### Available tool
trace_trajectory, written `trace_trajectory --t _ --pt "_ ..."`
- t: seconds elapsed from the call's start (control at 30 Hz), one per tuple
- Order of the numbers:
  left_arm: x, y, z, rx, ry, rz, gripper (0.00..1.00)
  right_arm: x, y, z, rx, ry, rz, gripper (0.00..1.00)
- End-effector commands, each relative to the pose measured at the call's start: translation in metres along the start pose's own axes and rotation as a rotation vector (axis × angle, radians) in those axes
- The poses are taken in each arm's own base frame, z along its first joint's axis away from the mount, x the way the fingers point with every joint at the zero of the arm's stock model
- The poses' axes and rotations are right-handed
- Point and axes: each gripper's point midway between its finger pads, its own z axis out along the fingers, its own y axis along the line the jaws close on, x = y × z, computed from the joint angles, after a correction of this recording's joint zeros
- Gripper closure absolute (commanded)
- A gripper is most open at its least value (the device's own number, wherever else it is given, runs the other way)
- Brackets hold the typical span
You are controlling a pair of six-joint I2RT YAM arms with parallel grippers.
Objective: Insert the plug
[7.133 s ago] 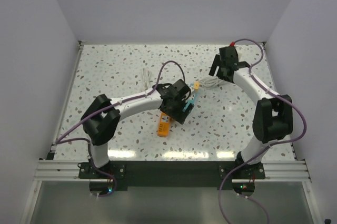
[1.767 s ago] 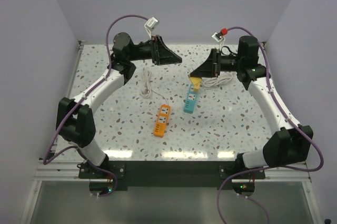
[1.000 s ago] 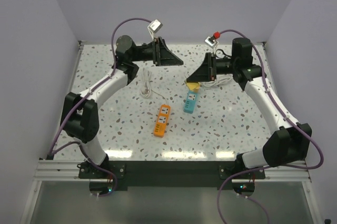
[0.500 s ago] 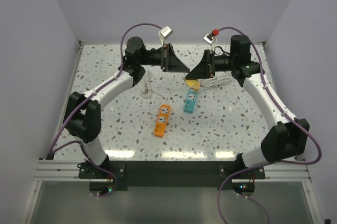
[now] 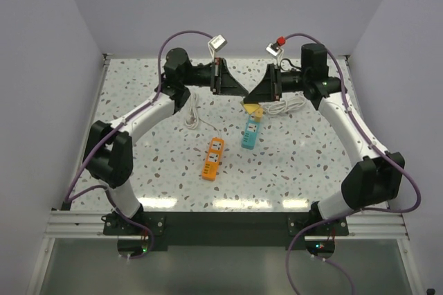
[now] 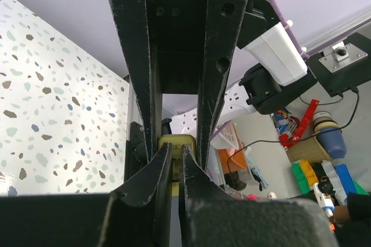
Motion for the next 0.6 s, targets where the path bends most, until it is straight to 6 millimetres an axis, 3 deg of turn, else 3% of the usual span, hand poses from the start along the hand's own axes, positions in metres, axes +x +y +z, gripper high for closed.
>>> trace_trajectory --t 0.0,0.07,0.23,0.53,0.57 --pt "0.002 -0.014 -0.001 0.046 0.038 0.059 1.0 -0.011 0.004 0.0 0.025 -0.008 -0.053 0.98" --pt "0.004 -0.013 0.0 0.045 0.035 0.06 1.0 -0.014 -0.001 0.0 0.046 -0.014 -0.057 0.93" --pt "0.009 0.002 -0.001 0.025 0.021 0.003 1.0 -0.017 -0.014 0.003 0.078 -0.016 -0.039 0.68" --pt "-0.006 -0.007 -0.002 0.056 -0.043 0.031 1.0 -0.025 -0.02 0.005 0.089 -0.082 -0.03 0.44" --pt "-0.006 -0.006 -0.002 0.055 -0.043 0.026 1.0 -0.026 -0.018 0.004 0.089 -0.091 -0.034 0.34"
